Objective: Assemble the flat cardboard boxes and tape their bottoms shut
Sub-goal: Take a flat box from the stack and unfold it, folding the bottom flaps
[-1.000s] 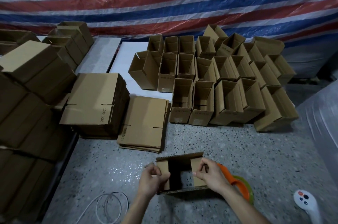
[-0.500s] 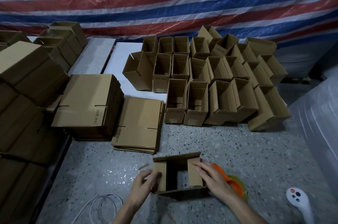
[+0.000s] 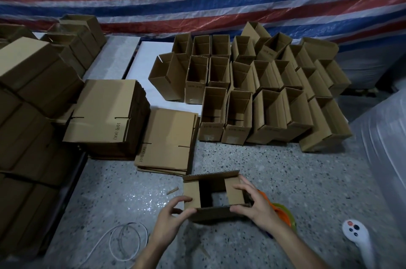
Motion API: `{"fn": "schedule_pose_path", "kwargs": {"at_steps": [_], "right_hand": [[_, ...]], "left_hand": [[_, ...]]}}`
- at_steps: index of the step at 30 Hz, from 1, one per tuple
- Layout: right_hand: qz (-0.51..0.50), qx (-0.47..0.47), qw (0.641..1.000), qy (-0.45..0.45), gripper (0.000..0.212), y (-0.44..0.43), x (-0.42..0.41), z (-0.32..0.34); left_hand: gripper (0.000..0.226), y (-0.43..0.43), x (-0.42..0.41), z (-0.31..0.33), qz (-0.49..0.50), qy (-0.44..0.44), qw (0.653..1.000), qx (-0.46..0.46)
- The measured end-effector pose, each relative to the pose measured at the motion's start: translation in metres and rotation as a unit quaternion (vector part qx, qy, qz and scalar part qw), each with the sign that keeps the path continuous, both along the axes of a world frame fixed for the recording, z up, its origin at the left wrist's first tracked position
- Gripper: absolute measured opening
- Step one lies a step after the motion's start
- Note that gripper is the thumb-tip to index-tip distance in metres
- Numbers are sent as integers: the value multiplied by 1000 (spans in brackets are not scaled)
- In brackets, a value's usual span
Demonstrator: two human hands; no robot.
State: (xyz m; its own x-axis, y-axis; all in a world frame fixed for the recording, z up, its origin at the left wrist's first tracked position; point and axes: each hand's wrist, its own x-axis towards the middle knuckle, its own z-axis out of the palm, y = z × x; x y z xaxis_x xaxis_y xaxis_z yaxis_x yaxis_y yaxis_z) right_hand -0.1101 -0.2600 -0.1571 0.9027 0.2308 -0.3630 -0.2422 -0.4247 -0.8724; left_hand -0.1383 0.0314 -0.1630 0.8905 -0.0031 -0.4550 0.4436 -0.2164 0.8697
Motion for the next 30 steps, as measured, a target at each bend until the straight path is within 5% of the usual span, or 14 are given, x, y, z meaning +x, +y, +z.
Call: {"fn": "schedule_pose_path", "kwargs": {"at_steps": [2,6,13,19,23,26,30], "right_hand": [[-27,4,1000,7,68,0,0,-2],[-102,7,994,24,69,12,1,-7],[-56,-84,994,-50,116,18,8,3],[11,-174,977,-120,87,16,2,2],[10,-214,967,-139,79,15,0,4],[19,-233,962,-144,81,15,-2,5],[27,-258,955,-144,69,14,-5,7]], "left_hand": [[19,-6,3,-2,23,-4,1000,5],[51,-20,10,-13,94,24,994,59],[111,-15,25,-3,-5,-37,982,183],[73,-20,14,0,-78,-185,937,287],[70,-23,11,-1,-89,-237,882,397],[68,-23,8,-3,-101,-247,854,446],[55,-26,5,-3,-107,-206,860,455]]}}
